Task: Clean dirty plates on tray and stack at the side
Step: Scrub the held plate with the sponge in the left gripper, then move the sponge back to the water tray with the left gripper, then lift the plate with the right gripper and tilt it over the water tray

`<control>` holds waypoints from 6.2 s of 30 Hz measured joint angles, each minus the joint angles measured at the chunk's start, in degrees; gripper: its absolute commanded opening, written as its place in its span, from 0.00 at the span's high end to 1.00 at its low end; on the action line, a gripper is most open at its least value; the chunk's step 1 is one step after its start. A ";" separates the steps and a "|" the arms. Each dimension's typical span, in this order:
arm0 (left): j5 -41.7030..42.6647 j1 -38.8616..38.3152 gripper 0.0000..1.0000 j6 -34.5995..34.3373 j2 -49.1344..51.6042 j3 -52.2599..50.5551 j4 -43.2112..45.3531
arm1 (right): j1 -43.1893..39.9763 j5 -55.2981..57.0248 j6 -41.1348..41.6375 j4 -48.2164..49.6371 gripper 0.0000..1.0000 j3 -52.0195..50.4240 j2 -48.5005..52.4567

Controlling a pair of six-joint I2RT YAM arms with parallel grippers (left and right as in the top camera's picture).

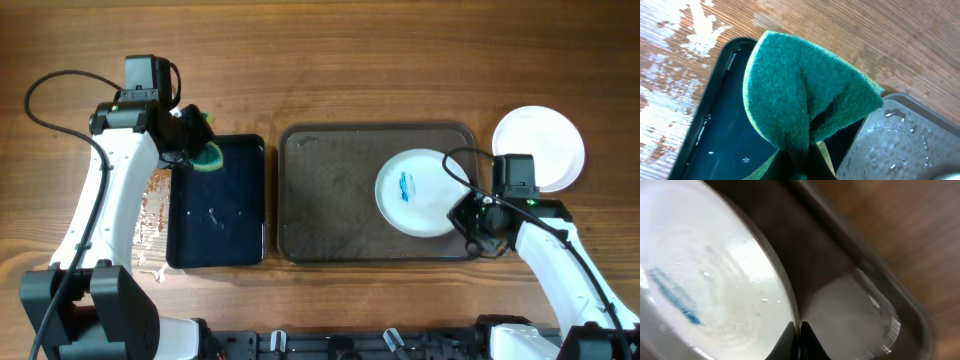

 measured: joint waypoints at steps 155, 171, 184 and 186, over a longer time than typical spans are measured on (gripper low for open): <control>-2.80 14.78 0.96 -1.49 2.32 1.40 -3.13 | 50.56 22.32 -23.19 -12.20 0.95 63.21 36.00; -2.80 16.74 0.96 -1.49 2.32 1.40 -5.16 | 69.22 75.67 -44.74 12.44 0.95 64.04 37.16; -2.80 17.05 0.96 -1.49 2.32 1.40 -5.64 | 74.27 80.81 -50.25 13.68 0.96 64.04 44.09; -2.80 17.05 0.96 -1.49 2.32 1.40 -5.95 | 74.12 82.18 -50.01 14.34 0.96 64.04 44.37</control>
